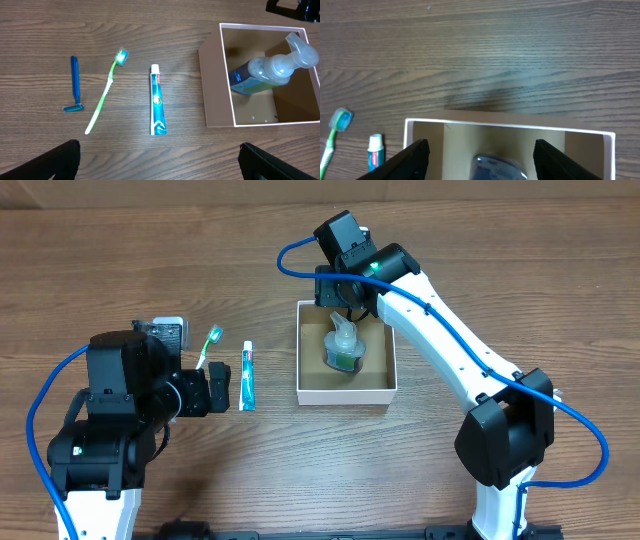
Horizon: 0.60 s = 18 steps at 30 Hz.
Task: Pack container
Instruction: 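Move the right gripper to the green Dettol packet and grasp it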
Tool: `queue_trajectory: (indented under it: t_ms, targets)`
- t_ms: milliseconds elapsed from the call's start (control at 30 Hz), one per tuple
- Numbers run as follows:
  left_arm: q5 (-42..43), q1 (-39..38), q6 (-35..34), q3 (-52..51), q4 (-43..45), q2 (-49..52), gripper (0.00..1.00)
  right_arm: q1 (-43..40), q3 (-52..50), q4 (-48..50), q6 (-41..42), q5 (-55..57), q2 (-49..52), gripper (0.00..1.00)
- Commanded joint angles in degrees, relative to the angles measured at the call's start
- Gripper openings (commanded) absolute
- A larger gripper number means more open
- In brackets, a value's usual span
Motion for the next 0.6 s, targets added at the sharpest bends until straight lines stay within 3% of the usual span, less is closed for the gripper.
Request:
queue_trajectory:
  t_ms: [0, 167, 267, 433, 567]
  targets:
    - [-0.42, -0.11, -0.61, 1.49, 0.04, 0.17, 1.0, -2.89, 1.38, -2.73, 4.2, 4.17, -6.34, 0.69]
    - [-0.42, -0.11, -0.61, 1.49, 0.07, 0.17, 1.0, -13.68, 1.38, -11.08, 16.06, 5.25, -16.15, 0.78]
    - [-0.42, -0.11, -0.61, 1.49, 0.07, 0.17, 1.0, -23.78, 1.38, -19.85, 20.7, 3.13, -20.22, 1.0]
    - [-0.42, -0.11, -0.61, 1.49, 0.26, 0.17, 1.0, -39.26, -1.53, -31.65, 20.26, 1.62, -20.68, 1.0]
    - [-0.42, -0.11, -0.61, 1.49, 0.33, 0.17, 1.0, -46.69, -10.4, -29.64, 17.51, 0.48, -20.68, 1.0]
